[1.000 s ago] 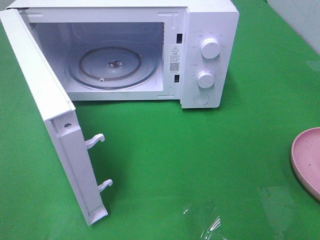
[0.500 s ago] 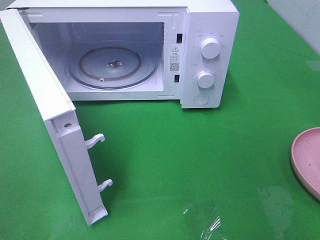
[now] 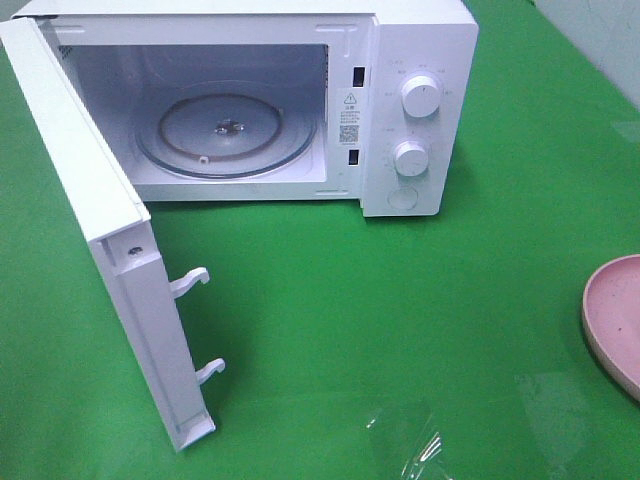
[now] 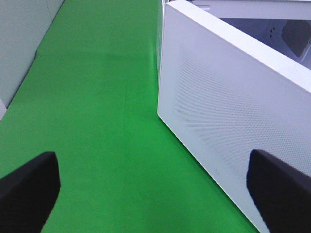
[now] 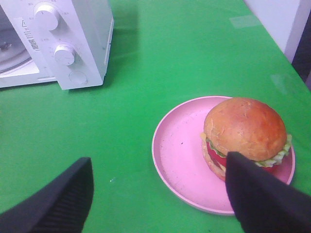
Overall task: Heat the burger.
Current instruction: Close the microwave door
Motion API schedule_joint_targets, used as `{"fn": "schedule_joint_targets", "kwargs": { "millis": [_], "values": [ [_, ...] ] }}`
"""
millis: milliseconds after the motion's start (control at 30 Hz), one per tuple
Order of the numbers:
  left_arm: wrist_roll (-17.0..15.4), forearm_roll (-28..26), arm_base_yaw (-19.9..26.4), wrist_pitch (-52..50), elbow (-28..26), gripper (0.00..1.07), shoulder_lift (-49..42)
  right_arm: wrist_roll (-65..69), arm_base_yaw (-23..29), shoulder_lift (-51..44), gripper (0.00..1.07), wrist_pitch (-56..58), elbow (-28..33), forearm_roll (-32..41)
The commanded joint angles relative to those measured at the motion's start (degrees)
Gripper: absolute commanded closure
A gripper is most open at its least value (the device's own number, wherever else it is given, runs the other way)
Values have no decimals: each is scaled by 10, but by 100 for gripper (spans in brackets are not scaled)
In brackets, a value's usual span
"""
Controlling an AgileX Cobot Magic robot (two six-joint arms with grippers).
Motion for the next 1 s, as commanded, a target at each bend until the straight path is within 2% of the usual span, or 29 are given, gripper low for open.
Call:
{"fn": "schedule_joint_targets", "kwargs": {
  "millis": [33, 67, 100, 133, 167, 200, 233, 267, 300, 333, 567, 633, 667, 700, 733, 767, 800, 833, 867, 933, 967, 1000],
  "values": [
    [-5, 4, -4, -24, 1, 13, 14, -9, -3, -15, 34, -4, 1, -1],
    [-5, 8, -4, -28, 1, 20, 21, -9, -3, -15, 34, -4, 1, -1],
    [-5, 14, -4, -34, 1, 32, 33, -9, -3, -15, 34, -4, 1, -1],
    [-5, 14, -4, -34, 1, 32, 33, -9, -3, -15, 34, -4, 1, -1],
    [-5, 15, -4, -37, 1, 53, 46, -9, -3, -15, 34, -4, 1, -1],
    [-5, 15, -4, -37, 1, 53, 46, -9, -3, -15, 34, -4, 1, -1],
    [-5, 14, -4, -37, 1, 70, 54, -9, -3, -15, 34, -4, 1, -1],
    [-5, 14, -4, -37, 1, 70, 54, -9, -3, -15, 34, -4, 1, -1],
    [-5, 14, -4, -40, 1, 96, 69, -9, -3, -15, 34, -4, 1, -1],
    [-5, 14, -4, -53, 1, 107, 87, -9, -3, -15, 34, -4, 1, -1],
    [-5, 14, -4, -105, 1, 107, 140, -9, -3, -15, 34, -4, 1, -1],
    [-5, 12, -4, -203, 17, 107, 178, -9, -3, -15, 34, -4, 1, -1],
    [-5, 12, -4, -203, 17, 107, 178, -9, -3, -15, 34, -4, 1, -1],
    [-5, 12, -4, -269, 38, 107, 194, -9, -3, -15, 34, -4, 1, -1],
    [-5, 12, -4, -269, 38, 107, 194, -9, -3, -15, 34, -4, 1, -1],
    [-5, 12, -4, -328, 61, 107, 207, -9, -3, -15, 34, -4, 1, -1],
    [-5, 12, -4, -328, 61, 107, 207, -9, -3, -15, 34, -4, 1, -1],
    [-5, 9, -4, -384, 84, 107, 222, -9, -3, -15, 34, -4, 1, -1],
    [-5, 9, -4, -384, 84, 107, 222, -9, -3, -15, 34, -4, 1, -1],
    [-7, 9, -4, -469, 123, 107, 242, -9, -3, -15, 34, -4, 1, -1],
    [-7, 9, -4, -469, 123, 107, 242, -9, -3, -15, 34, -4, 1, -1],
    [-13, 9, -4, -528, 145, 107, 261, -9, -3, -15, 34, -4, 1, -1]
  ]
}}
